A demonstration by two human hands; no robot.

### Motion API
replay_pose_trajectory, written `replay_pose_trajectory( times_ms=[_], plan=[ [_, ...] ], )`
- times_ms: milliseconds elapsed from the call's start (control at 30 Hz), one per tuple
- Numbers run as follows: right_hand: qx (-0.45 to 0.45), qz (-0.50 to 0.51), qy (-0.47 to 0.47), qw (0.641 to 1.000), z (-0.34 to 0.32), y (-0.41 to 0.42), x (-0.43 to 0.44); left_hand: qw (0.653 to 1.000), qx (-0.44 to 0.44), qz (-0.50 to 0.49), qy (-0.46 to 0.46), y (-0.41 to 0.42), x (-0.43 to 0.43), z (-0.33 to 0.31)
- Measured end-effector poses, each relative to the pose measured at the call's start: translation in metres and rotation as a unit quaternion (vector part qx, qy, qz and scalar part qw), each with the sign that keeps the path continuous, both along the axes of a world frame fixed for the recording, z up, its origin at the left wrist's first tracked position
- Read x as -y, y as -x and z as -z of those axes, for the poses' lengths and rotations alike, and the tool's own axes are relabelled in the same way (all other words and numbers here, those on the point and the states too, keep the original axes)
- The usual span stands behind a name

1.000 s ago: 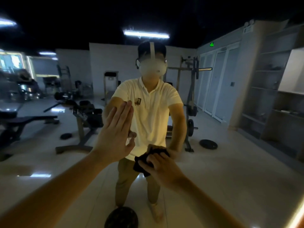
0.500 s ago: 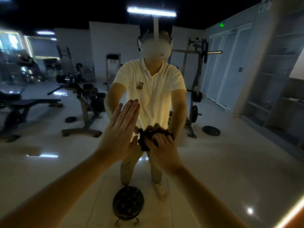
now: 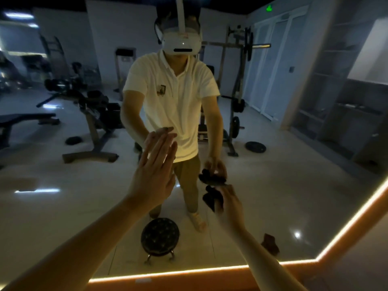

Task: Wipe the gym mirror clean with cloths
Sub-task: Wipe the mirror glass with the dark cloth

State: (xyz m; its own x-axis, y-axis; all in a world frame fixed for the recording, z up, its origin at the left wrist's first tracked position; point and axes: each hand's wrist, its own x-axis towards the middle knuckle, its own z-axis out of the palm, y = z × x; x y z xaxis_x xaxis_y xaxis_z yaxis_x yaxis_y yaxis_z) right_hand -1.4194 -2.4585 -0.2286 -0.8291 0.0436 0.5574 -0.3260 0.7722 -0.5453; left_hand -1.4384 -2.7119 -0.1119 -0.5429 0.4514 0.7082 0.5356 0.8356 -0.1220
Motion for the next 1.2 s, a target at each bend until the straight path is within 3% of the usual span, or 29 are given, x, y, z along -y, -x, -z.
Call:
replay_pose_trajectory(
  times_ms=[67, 133, 200, 300, 400, 467, 600, 700, 867, 967, 1200],
  plan=[
    [0.039, -0.005, 0.105, 0.994, -0.015, -0.017, -0.010, 0.999, 0.049, 0.019, -0.012, -0.009, -0.012, 0.015],
    [0.106, -0.020, 0.237, 0.965, -0.031, -0.035, -0.019, 0.990, 0.123, 0.044, -0.043, -0.022, -0.030, 0.030],
    [0.148, -0.067, 0.392, 0.905, -0.042, -0.059, -0.029, 0.958, 0.252, 0.068, -0.122, -0.035, -0.053, 0.042],
    [0.166, -0.137, 0.573, 0.791, -0.046, -0.099, -0.045, 0.864, 0.440, 0.115, -0.218, -0.055, -0.089, 0.055],
    [0.179, -0.137, 0.661, 0.715, -0.035, -0.138, -0.057, 0.757, 0.570, 0.201, -0.247, -0.072, -0.123, 0.068],
    [0.175, -0.110, 0.700, 0.684, -0.024, -0.161, -0.065, 0.703, 0.620, 0.239, -0.252, -0.086, -0.144, 0.078],
    [0.180, -0.071, 0.730, 0.656, -0.006, -0.210, -0.086, 0.672, 0.650, 0.256, -0.247, -0.127, -0.187, 0.101],
    [0.178, -0.001, 0.734, 0.656, 0.008, -0.246, -0.117, 0.678, 0.654, 0.258, -0.214, -0.165, -0.218, 0.108],
    [0.206, 0.010, 0.647, 0.734, 0.039, -0.295, -0.193, 0.665, 0.683, 0.196, -0.231, -0.203, -0.295, 0.130],
    [0.240, 0.033, 0.600, 0.762, 0.061, -0.320, -0.244, 0.642, 0.708, 0.150, -0.254, -0.227, -0.349, 0.152],
    [0.262, 0.148, 0.576, 0.760, 0.112, -0.367, -0.317, 0.593, 0.763, 0.118, -0.229, -0.274, -0.429, 0.198]
  ],
)
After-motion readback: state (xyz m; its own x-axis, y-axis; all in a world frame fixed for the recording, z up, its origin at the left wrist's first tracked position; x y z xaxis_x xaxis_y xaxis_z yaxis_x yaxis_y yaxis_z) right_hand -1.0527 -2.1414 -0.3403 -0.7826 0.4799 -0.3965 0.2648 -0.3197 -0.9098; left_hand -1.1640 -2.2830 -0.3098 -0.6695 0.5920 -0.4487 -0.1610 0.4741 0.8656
